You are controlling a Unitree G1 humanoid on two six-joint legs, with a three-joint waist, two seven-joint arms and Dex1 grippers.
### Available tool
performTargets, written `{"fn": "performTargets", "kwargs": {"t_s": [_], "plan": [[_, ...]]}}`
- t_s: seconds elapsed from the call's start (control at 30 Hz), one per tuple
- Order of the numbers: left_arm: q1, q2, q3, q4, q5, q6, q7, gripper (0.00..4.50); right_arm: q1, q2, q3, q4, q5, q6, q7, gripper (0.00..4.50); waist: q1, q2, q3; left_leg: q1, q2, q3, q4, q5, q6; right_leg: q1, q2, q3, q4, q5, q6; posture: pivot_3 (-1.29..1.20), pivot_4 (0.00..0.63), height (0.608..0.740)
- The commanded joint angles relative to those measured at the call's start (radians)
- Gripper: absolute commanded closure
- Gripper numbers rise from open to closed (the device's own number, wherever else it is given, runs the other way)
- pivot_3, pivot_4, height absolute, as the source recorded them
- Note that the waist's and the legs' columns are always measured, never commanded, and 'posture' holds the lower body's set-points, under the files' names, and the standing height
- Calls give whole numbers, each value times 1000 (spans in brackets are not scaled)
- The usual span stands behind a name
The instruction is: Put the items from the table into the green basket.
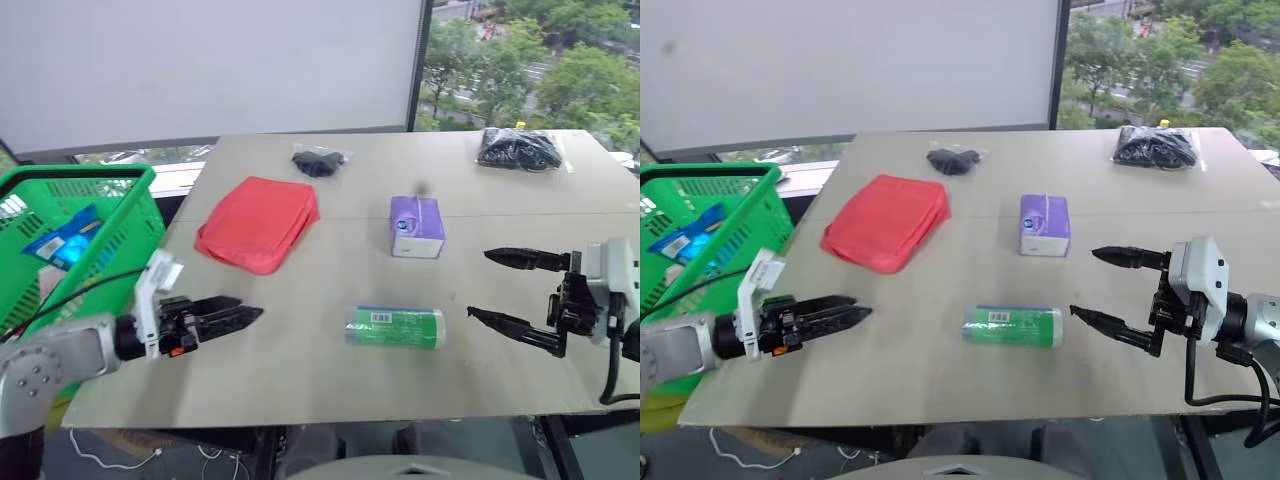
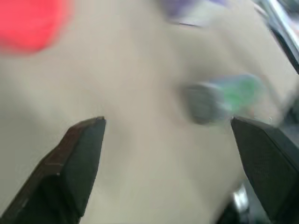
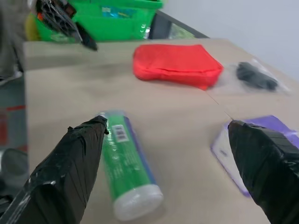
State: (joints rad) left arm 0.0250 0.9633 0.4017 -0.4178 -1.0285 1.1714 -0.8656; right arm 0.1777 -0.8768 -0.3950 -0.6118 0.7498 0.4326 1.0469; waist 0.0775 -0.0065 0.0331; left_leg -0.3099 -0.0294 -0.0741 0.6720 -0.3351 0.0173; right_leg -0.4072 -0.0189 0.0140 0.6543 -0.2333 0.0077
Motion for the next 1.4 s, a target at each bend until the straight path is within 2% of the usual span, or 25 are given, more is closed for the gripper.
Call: {"fn": "performTargets", "kwargs": {"t_s": [0.03,0.1,0.17,0.33,0.5,0.7,0.73,0.8,0.93,0.97,1.1,1.2,1.3,1.4], "plan": [[-198,47,-259,-92,156,-129,-65,44,23,-41,-60,-8,-10,-13,48,0,5,4,1,0,0,1,0,0,0,3,2,-1,-1,0,0,75,0,740],[-352,35,-449,-76,268,-142,-62,44,51,-57,-78,-2,-30,-24,69,0,-5,5,0,0,0,6,-2,0,0,6,7,0,-2,0,1,52,0,740],[-475,-18,-615,-33,376,-176,-71,44,71,-62,-102,-4,-32,-23,76,0,-17,4,0,1,0,9,-2,0,1,7,10,3,-3,1,3,37,0,740],[-663,-142,-885,71,528,-229,-153,44,111,-58,-157,-36,-20,-7,70,0,-56,0,3,-1,4,13,-1,-2,3,3,11,12,-4,4,1,-15,0,740],[-723,-171,-1027,101,624,-280,-247,44,170,-55,-202,-71,-19,15,64,0,-74,-1,3,-2,6,15,-2,-4,7,3,15,15,-8,4,2,-51,0,740],[-777,-221,-1158,226,777,-362,-313,44,218,-62,-205,-71,-62,2,77,0,-80,-1,4,-1,5,17,1,-6,11,3,18,18,-8,2,6,-63,0,740],[-778,-230,-1178,245,801,-383,-324,433,219,-64,-200,-70,-68,1,79,0,-84,-1,3,0,5,18,1,-6,11,4,18,19,-8,2,7,-68,0,740],[-776,-249,-1203,266,829,-410,-346,687,215,-67,-186,-64,-82,-6,89,0,-91,-1,3,0,5,19,1,-6,11,4,18,20,-7,2,7,-67,0,740],[-753,-263,-1168,268,851,-411,-349,2303,194,-78,-163,-51,-94,-15,109,0,-90,0,3,0,5,20,1,-6,11,4,18,21,-7,2,7,-43,0,740],[-743,-261,-1150,261,850,-406,-344,2506,181,-82,-156,-44,-93,-16,112,0,-89,0,3,0,6,20,1,-7,12,4,18,21,-7,2,7,-34,0,740],[-682,-243,-1064,217,848,-431,-308,2588,115,-90,-124,-14,-88,-19,115,0,-90,-1,3,0,6,21,1,-7,12,4,18,22,-7,2,7,-4,0,740],[-612,-244,-908,149,773,-416,-267,2588,60,-82,-92,2,-83,-22,109,0,-89,-2,4,0,8,21,1,-7,12,3,18,23,-7,2,7,18,0,740],[-548,-252,-724,121,740,-389,-157,2588,-14,-58,-46,20,-76,-37,91,0,-80,-3,5,0,9,20,1,-7,12,2,17,21,-6,4,4,44,0,740],[-496,-310,-519,96,710,-322,12,2588,-108,-18,17,47,-97,-71,62,0,-70,-3,5,0,10,19,1,-7,12,2,16,21,-6,4,4,71,0,740]]}}
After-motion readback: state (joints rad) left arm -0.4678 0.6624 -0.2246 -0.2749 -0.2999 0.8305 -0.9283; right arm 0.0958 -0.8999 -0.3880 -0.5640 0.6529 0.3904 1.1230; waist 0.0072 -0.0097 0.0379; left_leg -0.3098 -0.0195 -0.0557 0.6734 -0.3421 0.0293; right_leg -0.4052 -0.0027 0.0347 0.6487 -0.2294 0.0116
